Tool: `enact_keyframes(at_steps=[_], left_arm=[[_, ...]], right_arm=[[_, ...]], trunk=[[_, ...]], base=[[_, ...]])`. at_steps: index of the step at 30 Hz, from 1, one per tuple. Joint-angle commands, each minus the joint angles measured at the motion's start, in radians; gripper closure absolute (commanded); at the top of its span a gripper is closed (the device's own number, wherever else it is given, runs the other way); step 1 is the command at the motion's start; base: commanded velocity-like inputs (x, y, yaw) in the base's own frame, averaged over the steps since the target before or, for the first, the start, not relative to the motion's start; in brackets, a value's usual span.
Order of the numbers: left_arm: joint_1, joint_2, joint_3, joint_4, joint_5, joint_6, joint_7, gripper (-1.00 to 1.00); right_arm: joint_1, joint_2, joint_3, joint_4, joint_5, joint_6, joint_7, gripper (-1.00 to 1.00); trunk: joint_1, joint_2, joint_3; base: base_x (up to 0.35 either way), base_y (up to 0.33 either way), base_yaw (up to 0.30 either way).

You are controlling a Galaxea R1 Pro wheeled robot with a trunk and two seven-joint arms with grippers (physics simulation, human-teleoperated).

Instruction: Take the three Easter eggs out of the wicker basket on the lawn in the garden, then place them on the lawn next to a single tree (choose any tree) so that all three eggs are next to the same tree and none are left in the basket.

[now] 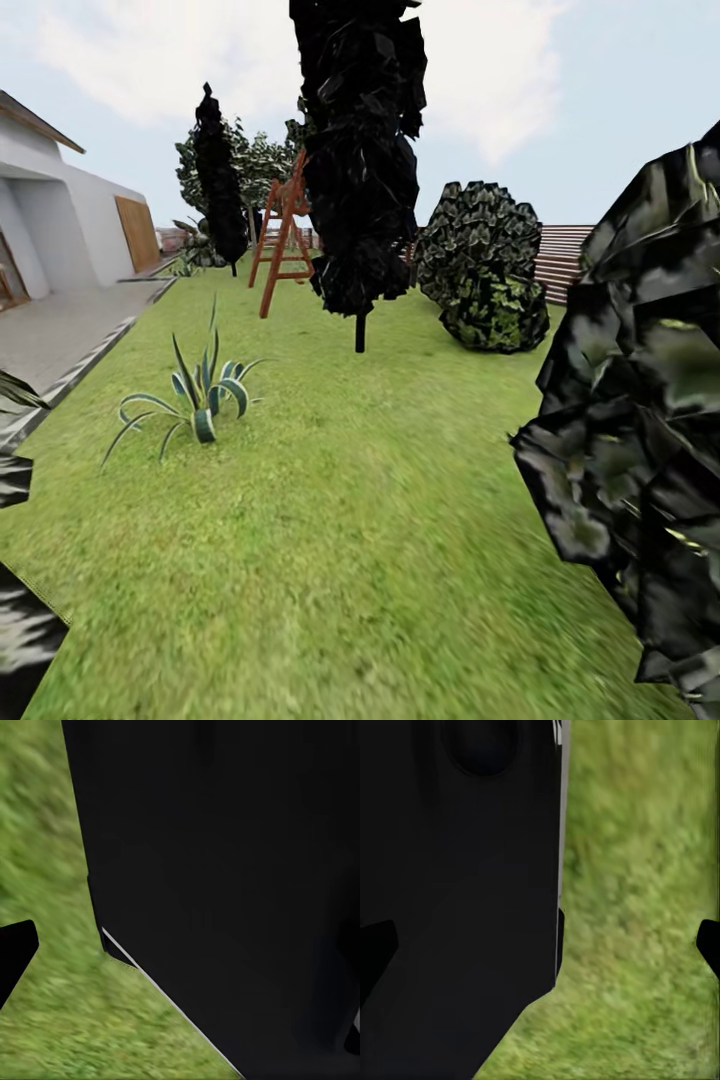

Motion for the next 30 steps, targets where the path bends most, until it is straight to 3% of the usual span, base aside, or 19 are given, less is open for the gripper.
enact_keyframes(at_steps=[1,16,30], left_arm=[[0.000,0.000,0.001,-0.002,-0.005,0.000,-0.003,-1.00],[0.000,0.001,0.001,-0.002,-0.005,0.000,-0.003,-1.00],[0.000,0.001,0.001,-0.002,-0.005,0.000,-0.003,-1.00]], right_arm=[[0.000,0.000,0.000,0.000,0.000,0.000,-0.001,-1.00],[0.000,0.000,0.002,0.000,0.001,0.000,-0.001,-1.00],[0.000,-0.001,0.001,0.000,0.000,0.000,-0.003,-1.00]], trunk=[[0.001,0.000,-0.001],[0.001,0.000,-0.001],[0.001,0.000,-0.001]], base=[[0.313,0.000,0.258],[0.313,0.000,0.074],[0.313,0.000,0.244]])
